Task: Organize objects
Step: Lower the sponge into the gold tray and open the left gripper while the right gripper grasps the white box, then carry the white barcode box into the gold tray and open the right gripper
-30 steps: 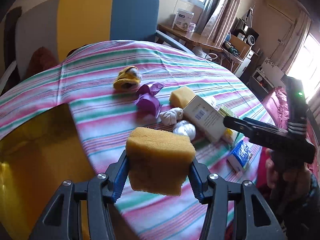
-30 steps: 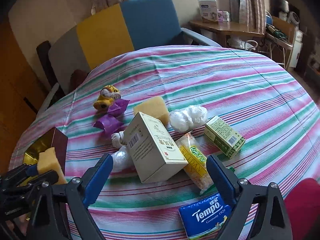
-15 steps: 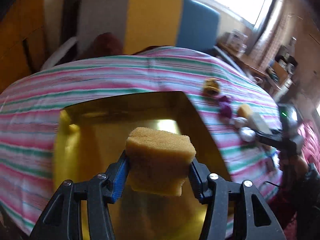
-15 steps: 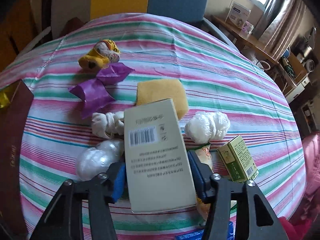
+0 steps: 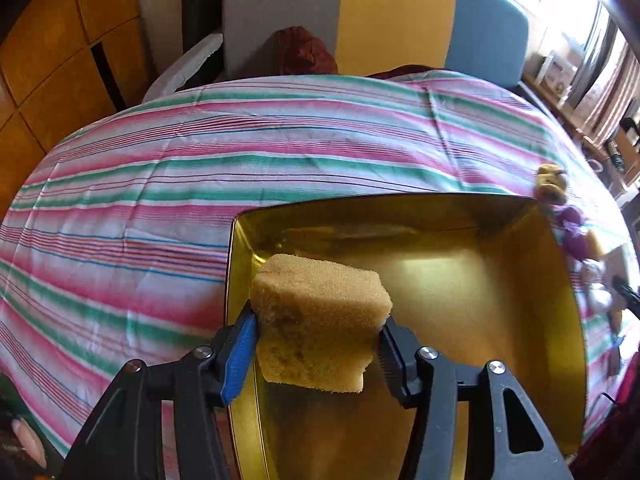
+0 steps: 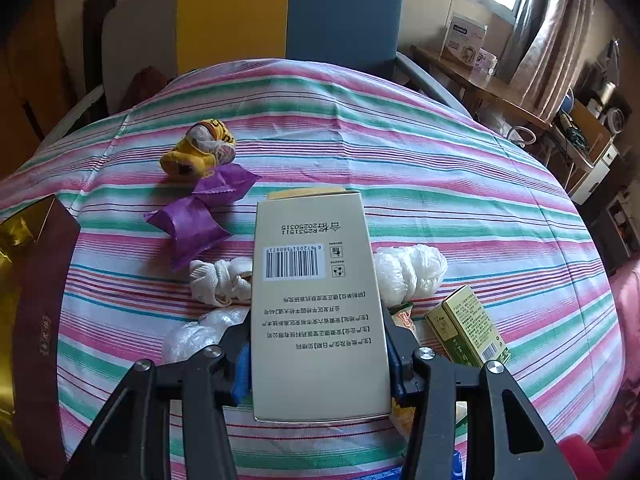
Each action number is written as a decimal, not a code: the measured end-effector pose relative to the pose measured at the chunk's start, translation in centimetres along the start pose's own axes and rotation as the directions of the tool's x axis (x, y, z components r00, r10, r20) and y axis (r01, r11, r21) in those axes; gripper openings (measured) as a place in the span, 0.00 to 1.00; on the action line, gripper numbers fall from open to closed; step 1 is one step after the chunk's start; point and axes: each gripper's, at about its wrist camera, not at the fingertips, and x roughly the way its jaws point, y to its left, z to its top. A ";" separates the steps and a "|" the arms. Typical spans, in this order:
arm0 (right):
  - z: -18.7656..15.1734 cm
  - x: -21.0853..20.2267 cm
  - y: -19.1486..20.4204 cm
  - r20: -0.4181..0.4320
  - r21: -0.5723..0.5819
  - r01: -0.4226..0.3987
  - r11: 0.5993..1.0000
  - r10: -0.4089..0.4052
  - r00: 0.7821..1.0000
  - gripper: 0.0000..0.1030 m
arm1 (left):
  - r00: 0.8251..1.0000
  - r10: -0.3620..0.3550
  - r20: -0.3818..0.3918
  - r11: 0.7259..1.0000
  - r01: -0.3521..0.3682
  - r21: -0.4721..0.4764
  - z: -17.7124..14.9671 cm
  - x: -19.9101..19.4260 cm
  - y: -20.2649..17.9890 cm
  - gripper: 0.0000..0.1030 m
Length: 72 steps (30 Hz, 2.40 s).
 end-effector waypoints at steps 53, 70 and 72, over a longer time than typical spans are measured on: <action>-1.1 -3.8 41.1 -0.310 -0.033 -0.599 0.800 0.562 0.767 0.64 | 0.974 0.118 0.194 0.941 -0.047 -0.334 -17.4 -11.6 9.1 0.72; -2.4 -6.6 38.6 -0.197 -0.157 -0.573 0.804 0.543 0.816 0.85 | 0.945 0.222 0.241 0.946 -0.149 -0.288 -17.2 -13.3 7.0 0.72; -2.6 -7.2 38.2 -0.171 -0.191 -0.553 0.811 0.527 0.833 0.86 | 0.941 0.230 0.247 0.946 -0.156 -0.285 -17.1 -13.4 6.9 0.72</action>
